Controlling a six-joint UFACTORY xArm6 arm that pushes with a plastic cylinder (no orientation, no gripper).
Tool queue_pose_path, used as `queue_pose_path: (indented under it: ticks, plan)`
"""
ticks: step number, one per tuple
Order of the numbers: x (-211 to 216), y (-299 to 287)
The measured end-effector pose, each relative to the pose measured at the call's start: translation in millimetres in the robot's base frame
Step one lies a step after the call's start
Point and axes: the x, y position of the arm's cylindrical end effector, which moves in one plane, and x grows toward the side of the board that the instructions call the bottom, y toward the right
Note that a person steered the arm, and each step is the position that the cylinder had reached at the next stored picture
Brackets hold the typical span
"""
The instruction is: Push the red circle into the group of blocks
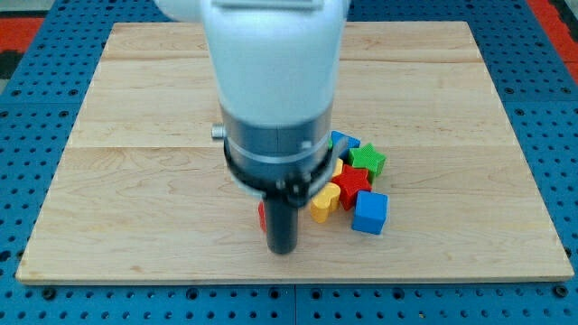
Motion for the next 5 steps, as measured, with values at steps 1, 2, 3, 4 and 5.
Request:
queue_pose_path:
  ticks: [1, 2, 3, 4, 5]
  plan:
    - [-41, 0]
    - [-18, -74]
    - [-49, -87]
    - [-79, -29]
    - [-65, 20]
